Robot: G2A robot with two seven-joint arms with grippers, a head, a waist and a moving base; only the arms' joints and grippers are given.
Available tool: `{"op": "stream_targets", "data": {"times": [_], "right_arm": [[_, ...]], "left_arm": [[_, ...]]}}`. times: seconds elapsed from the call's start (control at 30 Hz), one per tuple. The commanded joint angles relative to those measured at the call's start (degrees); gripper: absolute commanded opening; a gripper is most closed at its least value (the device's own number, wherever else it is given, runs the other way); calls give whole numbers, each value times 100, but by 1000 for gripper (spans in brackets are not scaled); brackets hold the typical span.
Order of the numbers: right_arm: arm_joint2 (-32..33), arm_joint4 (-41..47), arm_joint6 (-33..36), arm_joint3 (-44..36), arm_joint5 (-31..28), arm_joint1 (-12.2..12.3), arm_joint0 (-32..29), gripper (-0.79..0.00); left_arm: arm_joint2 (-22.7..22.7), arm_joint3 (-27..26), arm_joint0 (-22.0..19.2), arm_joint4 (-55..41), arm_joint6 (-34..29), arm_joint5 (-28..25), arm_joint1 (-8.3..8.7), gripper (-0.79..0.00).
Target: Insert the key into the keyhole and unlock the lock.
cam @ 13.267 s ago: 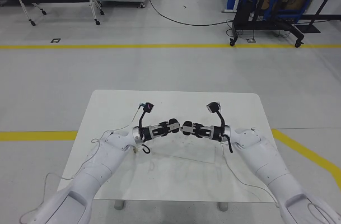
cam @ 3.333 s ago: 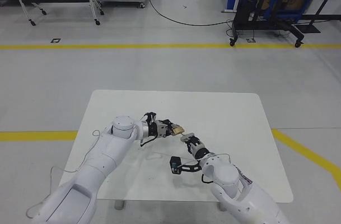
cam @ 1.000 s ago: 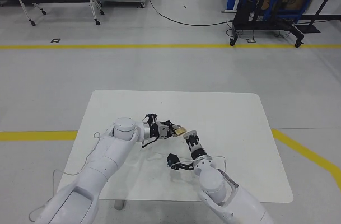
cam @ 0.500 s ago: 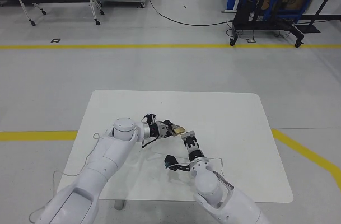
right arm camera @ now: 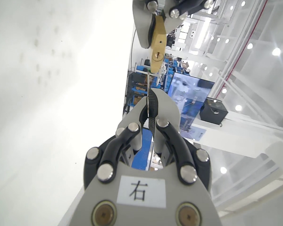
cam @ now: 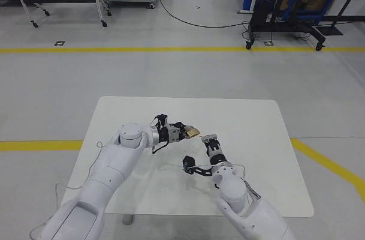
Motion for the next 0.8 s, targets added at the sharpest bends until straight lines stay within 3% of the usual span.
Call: {"op": "stream_targets", "data": {"times": [0.0, 0.23, 0.37, 0.57, 0.77], "right_arm": [[287, 487, -283, -92, -57, 22, -70, -785], [1030, 2170, -1387, -320, -538, 82, -293, -785], [1301, 2794, -1675, -285, -887, 105, -276, -785], [1633, 4228, -1790, -42, -1235, 79, -172, -785], [1888, 5364, -1897, 256, -1627, 79, -3, -785]], "left_arm": [[-29, -156, 53, 76, -189, -432, 24, -785], [-156, -565, 239, 382, -374, -1473, 107, -785], [-213, -769, 332, 613, -372, -1855, 153, -785], [-282, -1007, 467, 847, -298, -2190, 203, -785], [-313, -1144, 537, 1117, -95, -2198, 239, -785]]}}
